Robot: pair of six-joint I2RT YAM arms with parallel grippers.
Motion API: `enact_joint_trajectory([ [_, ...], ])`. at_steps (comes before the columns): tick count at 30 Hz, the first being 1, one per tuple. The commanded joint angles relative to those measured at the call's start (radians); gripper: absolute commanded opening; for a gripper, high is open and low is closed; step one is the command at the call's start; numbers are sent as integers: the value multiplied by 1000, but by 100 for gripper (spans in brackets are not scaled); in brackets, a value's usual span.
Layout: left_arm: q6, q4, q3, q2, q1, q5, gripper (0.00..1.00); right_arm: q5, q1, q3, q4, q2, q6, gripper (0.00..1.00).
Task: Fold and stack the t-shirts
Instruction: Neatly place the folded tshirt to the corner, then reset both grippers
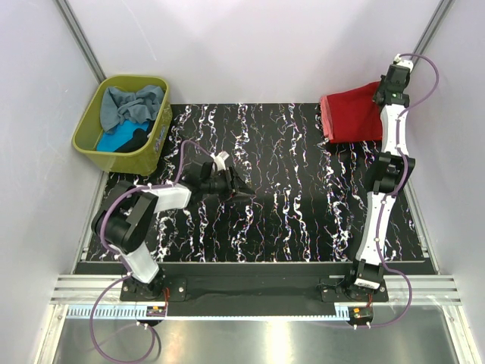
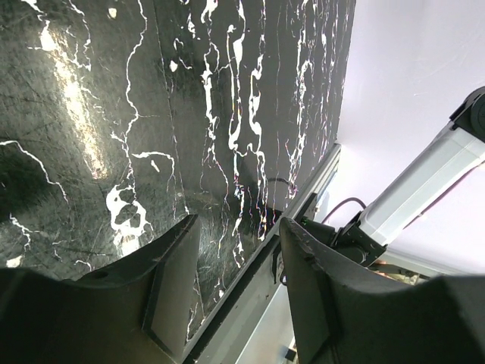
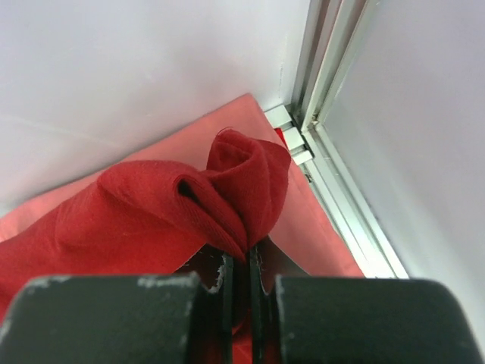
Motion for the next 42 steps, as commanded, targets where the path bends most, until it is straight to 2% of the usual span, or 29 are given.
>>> enact_joint_trajectory([
  [1,-11,57,51,19,5,19,51,-30,-15,60,130,18,46,0],
  [8,-19,54,69,50,5,22,51,-46,-38,67,205,72,-1,0],
  [10,-14,42,72,50,5,20,51,-33,-41,71,230,93,-49,22],
  [14,4,8,66,30,5,19,51,-4,-46,90,320,95,-130,34],
  [15,9,-5,63,18,5,17,51,8,-49,94,331,90,-130,39],
  [16,12,-13,55,10,5,16,51,6,-50,103,340,84,-127,51],
  [18,12,-18,46,-13,5,5,51,-19,-51,102,348,55,-104,58],
  [19,12,-18,43,-22,2,2,51,-20,-47,97,350,41,-100,67],
  [22,7,-27,40,-56,-1,-16,51,-7,-35,85,333,-14,-78,76],
  [23,9,-30,38,-70,-4,-32,51,-6,-31,80,306,-44,-77,92],
  [24,6,-38,28,-99,-9,-41,51,-10,-26,76,284,-61,-49,99],
  [31,-28,-70,-69,-277,-59,-153,52,-27,107,-76,65,-284,57,100],
  [35,-92,-87,-162,-406,-87,-234,54,-137,212,-165,-96,-429,169,100],
  [37,-135,-87,-228,-494,-102,-262,55,-159,276,-277,-135,-523,242,100],
  [38,-150,-90,-250,-555,-110,-297,56,-252,290,-332,-147,-560,268,100],
  [39,-166,-90,-294,-590,-119,-315,56,-289,319,-454,-147,-598,320,100],
  [41,-210,-93,-339,-686,-147,-363,57,-358,357,-591,-147,-724,368,100],
  [42,-226,-96,-381,-717,-154,-375,57,-378,377,-731,-146,-768,396,100],
])
